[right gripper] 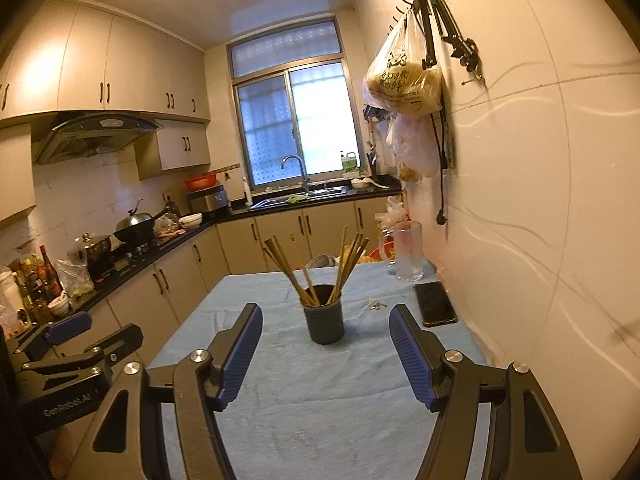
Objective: Organize utensils
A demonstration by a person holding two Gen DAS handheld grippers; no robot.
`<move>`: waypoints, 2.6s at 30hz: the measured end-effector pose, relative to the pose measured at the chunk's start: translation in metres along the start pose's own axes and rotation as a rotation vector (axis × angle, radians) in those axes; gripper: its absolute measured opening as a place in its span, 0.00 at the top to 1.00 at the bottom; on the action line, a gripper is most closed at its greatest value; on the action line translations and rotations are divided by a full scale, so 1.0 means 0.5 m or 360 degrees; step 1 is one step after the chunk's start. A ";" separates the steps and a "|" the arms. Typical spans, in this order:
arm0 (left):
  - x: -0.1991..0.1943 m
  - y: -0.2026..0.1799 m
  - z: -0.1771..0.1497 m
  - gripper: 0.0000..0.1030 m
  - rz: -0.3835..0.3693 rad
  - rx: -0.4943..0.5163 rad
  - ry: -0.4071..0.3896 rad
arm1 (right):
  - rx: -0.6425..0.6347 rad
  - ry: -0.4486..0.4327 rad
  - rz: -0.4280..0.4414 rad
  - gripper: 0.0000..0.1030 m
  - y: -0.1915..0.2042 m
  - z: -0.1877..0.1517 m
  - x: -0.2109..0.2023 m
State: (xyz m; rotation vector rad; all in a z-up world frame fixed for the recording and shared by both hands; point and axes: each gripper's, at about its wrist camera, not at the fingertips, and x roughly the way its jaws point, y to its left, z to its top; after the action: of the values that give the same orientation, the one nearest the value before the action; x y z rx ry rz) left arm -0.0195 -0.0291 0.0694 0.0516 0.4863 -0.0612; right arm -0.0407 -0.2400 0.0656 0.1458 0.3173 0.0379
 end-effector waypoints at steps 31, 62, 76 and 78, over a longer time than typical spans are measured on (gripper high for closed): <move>0.025 0.006 -0.011 0.15 0.0025 -0.0019 0.0042 | 0.0010 0.0041 -0.0039 0.33 -0.004 0.003 0.025; 0.049 0.013 -0.017 0.15 0.0065 -0.0012 0.0075 | -0.0013 0.0073 -0.0032 0.32 0.003 -0.003 0.053; 0.083 0.010 -0.023 0.15 0.0058 0.0006 0.0099 | -0.0017 0.0120 -0.0031 0.32 0.007 -0.016 0.089; 0.093 0.011 -0.023 0.15 0.0059 0.0005 0.0111 | -0.0015 0.0127 -0.0027 0.32 0.006 -0.018 0.101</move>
State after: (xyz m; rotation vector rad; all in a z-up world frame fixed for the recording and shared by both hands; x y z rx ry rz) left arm 0.0163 -0.0253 0.0376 0.0662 0.5545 -0.0239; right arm 0.0041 -0.2327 0.0420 0.1324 0.3982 0.0285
